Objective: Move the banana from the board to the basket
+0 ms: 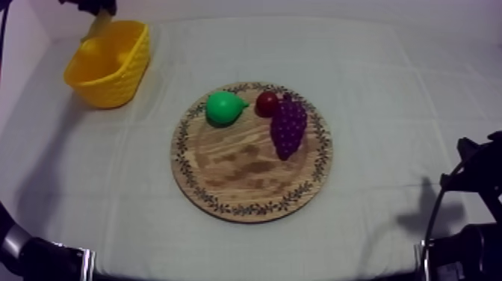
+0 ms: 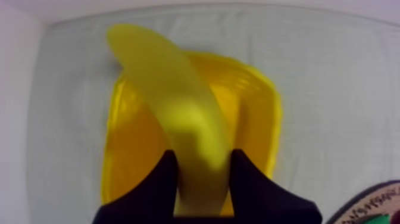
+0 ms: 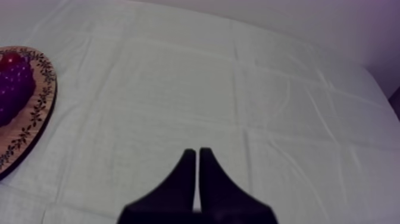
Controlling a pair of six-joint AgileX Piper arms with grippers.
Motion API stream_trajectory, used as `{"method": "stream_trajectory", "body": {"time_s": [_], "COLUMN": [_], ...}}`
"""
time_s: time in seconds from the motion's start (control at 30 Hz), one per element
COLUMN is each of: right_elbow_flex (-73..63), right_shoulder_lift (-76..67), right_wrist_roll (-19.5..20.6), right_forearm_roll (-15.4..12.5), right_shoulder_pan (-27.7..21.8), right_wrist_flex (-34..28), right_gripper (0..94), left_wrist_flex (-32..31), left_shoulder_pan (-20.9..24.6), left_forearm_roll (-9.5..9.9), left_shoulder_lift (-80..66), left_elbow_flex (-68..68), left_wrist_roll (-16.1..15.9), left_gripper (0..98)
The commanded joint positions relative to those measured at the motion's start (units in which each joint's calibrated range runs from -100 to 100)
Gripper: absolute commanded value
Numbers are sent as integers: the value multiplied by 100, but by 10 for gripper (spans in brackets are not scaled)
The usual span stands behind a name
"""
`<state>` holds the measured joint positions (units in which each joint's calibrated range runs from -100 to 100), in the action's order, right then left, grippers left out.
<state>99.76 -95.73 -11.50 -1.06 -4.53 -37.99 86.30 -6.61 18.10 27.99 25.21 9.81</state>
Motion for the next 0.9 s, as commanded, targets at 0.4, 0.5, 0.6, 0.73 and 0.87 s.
{"method": "stream_trajectory", "body": {"time_s": [0.4, 0.5, 0.6, 0.73, 0.87], "right_elbow_flex": [2, 2, 2, 2, 2], "right_shoulder_lift": [-2, -2, -2, -2, -2], "right_wrist_roll": [-1, -1, -1, -1, -1], "right_forearm_roll": [1, 1, 1, 1, 1], "right_shoulder_pan": [1, 1, 1, 1, 1], "right_wrist_flex": [0, 0, 0, 0, 0], "right_gripper": [3, 3, 3, 3, 3], "left_wrist_flex": [-871, -957, -1116, -1285, -1378], "left_shoulder_pan": [221, 213, 210, 224, 235], "left_forearm_roll": [-234, -282, -332, -400, -460], "left_shoulder_lift": [765, 867, 895, 869, 851], "left_elbow_flex": [-533, -586, -694, -795, -826], "left_wrist_roll": [105, 83, 23, -72, -174], "left_gripper": [205, 219, 249, 289, 330]}}
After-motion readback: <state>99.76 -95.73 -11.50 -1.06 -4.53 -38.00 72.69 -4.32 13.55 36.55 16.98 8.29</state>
